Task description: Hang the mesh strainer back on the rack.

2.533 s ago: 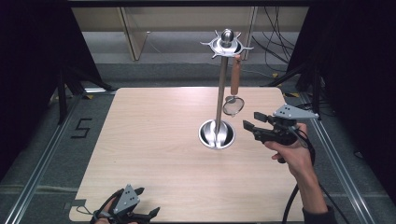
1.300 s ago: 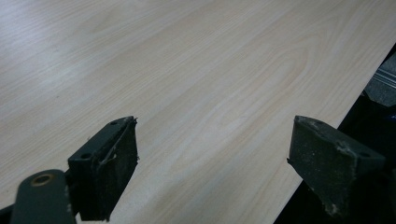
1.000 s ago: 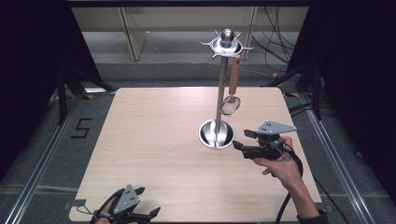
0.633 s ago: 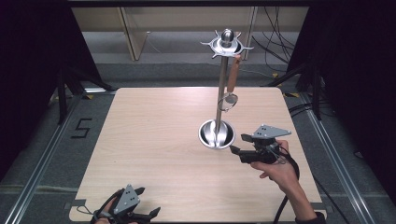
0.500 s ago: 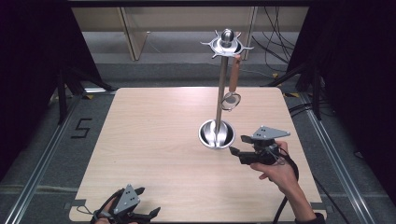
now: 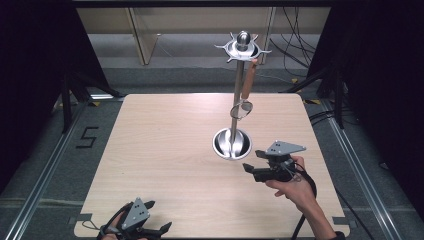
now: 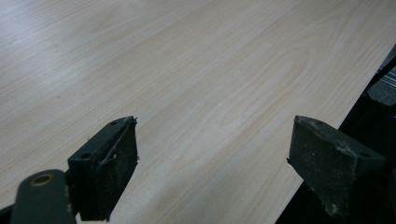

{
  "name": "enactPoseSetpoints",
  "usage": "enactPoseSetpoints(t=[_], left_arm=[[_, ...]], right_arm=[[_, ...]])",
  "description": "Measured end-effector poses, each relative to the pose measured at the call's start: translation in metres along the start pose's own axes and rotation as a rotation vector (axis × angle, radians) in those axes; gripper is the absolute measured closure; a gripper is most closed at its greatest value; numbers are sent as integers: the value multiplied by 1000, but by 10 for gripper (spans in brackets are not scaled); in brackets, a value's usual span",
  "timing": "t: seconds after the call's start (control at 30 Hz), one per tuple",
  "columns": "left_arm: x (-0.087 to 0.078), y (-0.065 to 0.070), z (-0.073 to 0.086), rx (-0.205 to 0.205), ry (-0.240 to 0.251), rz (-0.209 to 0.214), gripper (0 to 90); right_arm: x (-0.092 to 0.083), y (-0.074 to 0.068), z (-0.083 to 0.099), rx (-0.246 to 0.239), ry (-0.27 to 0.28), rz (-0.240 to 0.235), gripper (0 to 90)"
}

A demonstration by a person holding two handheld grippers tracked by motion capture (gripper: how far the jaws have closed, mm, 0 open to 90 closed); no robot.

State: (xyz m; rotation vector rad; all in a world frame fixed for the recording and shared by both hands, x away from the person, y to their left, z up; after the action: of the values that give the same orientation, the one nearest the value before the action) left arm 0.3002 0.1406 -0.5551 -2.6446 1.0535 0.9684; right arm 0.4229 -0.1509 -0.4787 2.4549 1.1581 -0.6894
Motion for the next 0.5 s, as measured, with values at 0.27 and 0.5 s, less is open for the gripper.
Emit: enactPoseSetpoints(t=[0.27,0.5], left_arm=[[0,0,0,-1,-1,0,149],[0,0,0,5,-2,0,150]], right_arm=[[5,0,12,40,-39,0,269],[6,-2,18,97,-47,20,222]])
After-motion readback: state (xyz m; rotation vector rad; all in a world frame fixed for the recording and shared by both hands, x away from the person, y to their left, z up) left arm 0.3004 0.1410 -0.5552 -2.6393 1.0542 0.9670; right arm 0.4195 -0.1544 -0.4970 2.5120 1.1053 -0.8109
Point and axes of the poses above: each handheld gripper's, and its own axes: x roughly forward along the jaws, z roughly out of its underside, y roughly to its right, the point moved 10 cm from there along x, roughly forward along the jaws, and after that the axes turned 10 degrees about -x, right-handed, at the moved point
